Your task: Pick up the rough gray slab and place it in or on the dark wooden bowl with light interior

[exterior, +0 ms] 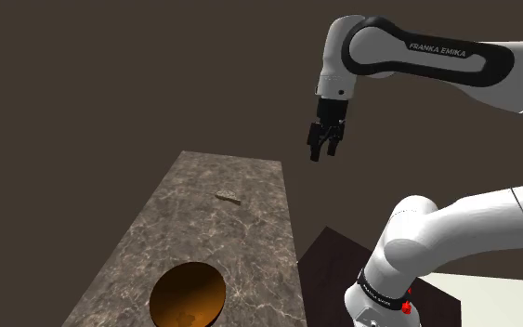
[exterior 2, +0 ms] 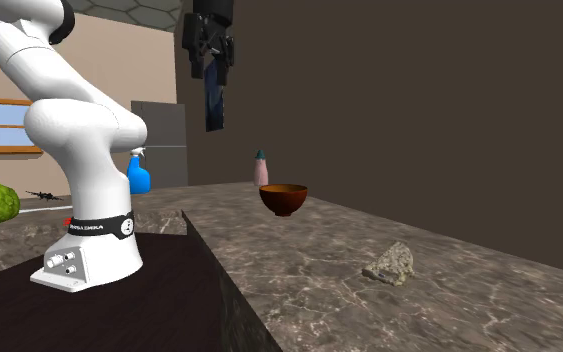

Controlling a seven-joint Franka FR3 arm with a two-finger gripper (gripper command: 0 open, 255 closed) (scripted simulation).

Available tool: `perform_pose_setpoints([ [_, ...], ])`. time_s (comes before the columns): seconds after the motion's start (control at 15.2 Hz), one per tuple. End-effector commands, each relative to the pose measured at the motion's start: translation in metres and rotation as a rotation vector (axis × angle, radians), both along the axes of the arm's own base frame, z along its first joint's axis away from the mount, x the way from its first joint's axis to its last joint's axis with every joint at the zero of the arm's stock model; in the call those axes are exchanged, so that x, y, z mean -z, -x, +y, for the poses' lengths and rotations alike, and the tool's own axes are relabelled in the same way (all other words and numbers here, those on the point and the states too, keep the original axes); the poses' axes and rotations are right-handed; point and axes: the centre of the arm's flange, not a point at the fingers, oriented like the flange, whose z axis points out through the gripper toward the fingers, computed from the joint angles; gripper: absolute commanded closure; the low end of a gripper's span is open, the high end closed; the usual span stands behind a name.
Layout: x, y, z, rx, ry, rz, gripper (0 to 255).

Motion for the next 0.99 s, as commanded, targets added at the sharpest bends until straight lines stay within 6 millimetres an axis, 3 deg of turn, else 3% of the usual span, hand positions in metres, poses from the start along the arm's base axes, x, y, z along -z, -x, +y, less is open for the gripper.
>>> perform_pose_setpoints([
  [0.0,0.000,0.000,0.000,0.000,0.000,0.000,0],
  [0.92,0.130,-0.118,-0.028,-0.267,0.041,-0.061,0],
])
